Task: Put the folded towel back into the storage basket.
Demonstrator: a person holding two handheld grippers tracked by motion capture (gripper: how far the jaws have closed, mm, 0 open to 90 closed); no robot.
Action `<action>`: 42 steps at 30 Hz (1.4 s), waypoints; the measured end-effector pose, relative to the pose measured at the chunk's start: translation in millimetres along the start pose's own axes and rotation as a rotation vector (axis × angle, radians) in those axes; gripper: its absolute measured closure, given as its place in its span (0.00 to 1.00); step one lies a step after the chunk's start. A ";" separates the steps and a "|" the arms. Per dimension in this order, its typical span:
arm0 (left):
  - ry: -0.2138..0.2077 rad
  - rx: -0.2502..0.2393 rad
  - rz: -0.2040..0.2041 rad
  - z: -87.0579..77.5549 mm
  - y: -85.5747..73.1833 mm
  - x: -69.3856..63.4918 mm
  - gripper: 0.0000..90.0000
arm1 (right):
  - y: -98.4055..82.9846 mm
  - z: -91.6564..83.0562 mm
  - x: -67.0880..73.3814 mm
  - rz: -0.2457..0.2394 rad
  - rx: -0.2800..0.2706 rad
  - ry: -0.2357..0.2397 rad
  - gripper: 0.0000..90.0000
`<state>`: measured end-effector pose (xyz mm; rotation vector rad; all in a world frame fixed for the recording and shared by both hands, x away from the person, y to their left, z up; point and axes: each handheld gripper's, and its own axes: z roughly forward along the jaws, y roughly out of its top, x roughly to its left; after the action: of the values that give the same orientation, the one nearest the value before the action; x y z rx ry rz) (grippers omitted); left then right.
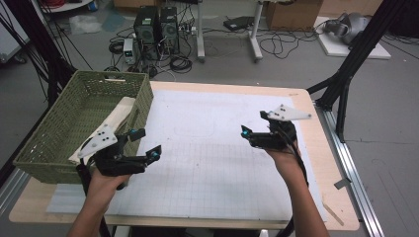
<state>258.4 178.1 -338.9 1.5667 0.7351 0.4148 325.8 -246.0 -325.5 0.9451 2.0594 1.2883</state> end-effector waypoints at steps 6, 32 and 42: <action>-0.042 0.002 0.017 15.2 -11.8 -10.9 0.20 | -37.4 -28.8 2.9 -0.009 0.034 -0.085 0.19; -0.035 0.115 0.072 55.7 -64.3 -34.9 0.20 | -120.6 -88.6 3.9 0.046 0.012 -0.173 0.18; -0.029 0.127 0.069 56.4 -66.4 -33.8 0.21 | -122.7 -89.8 1.4 0.057 0.002 -0.188 0.18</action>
<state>256.5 113.7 -406.6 1.7178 0.6974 0.4017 224.4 -330.5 -401.0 1.0897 1.9023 1.1785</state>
